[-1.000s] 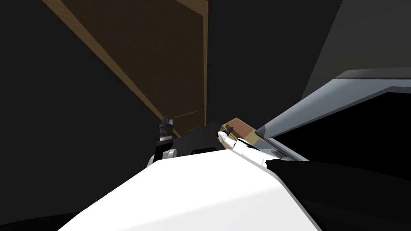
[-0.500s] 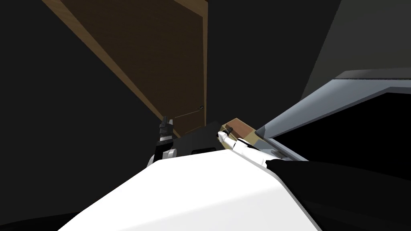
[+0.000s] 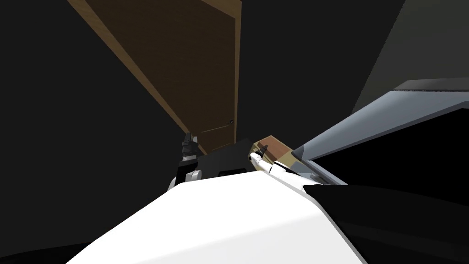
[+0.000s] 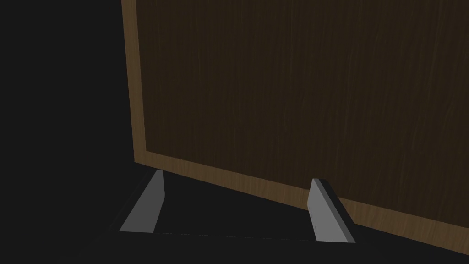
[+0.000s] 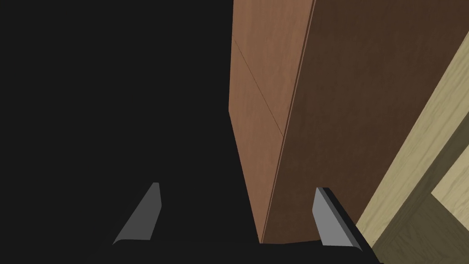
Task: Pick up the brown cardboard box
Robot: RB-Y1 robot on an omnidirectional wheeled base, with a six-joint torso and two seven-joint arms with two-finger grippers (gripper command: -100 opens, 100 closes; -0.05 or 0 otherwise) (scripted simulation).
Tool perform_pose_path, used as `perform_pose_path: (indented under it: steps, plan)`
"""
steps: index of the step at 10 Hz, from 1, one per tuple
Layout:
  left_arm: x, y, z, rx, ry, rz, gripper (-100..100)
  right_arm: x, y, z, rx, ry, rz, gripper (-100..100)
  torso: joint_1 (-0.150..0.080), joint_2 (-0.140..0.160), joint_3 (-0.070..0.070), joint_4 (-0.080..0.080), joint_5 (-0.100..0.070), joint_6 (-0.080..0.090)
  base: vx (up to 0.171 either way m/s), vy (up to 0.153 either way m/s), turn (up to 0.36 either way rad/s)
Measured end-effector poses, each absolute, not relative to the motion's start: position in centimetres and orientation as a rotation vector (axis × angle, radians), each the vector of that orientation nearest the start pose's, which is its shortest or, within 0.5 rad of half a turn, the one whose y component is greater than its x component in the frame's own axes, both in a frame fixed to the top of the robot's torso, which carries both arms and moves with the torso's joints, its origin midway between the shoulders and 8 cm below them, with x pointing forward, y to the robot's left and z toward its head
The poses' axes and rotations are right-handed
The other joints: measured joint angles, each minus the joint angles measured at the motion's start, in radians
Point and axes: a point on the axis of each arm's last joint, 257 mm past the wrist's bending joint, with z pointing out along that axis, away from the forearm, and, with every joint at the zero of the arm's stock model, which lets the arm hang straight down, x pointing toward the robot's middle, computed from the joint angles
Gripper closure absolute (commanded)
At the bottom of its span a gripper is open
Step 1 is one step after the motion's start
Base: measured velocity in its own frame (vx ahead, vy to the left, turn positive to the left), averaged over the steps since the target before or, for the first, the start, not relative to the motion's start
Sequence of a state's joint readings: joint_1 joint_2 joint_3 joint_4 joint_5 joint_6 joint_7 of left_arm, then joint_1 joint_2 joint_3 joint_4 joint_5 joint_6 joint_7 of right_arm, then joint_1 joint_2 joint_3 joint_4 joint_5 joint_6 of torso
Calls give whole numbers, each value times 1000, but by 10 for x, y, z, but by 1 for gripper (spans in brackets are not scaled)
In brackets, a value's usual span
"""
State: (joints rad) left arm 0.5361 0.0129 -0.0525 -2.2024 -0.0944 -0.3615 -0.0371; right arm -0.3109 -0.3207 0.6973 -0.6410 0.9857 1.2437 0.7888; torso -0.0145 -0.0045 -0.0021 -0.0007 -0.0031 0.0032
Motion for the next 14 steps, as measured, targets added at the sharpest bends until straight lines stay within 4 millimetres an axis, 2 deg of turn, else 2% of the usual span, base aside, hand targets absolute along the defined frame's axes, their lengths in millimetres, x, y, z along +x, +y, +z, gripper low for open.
perform_pose_path:
  steps: [7, 11, 14]
  plan:
    - [377, 262, -54, -774, 864, -1183, 0, 380, -475, -424, -679, 1949, -1686, -100, -4, 2, 1, 1, -1, 0, -79, -92, 140]
    - [377, 262, -54, -775, 864, -1183, 0, 373, -466, -429, -728, 1872, -1619, -100, 0, -1, 0, 0, 0, 0, -72, -70, 101]
    - [377, 262, -54, -774, 864, -1183, 0, 369, -451, -432, -771, 1806, -1543, -100, -5, 2, 1, 1, -1, 0, -86, -114, 102]
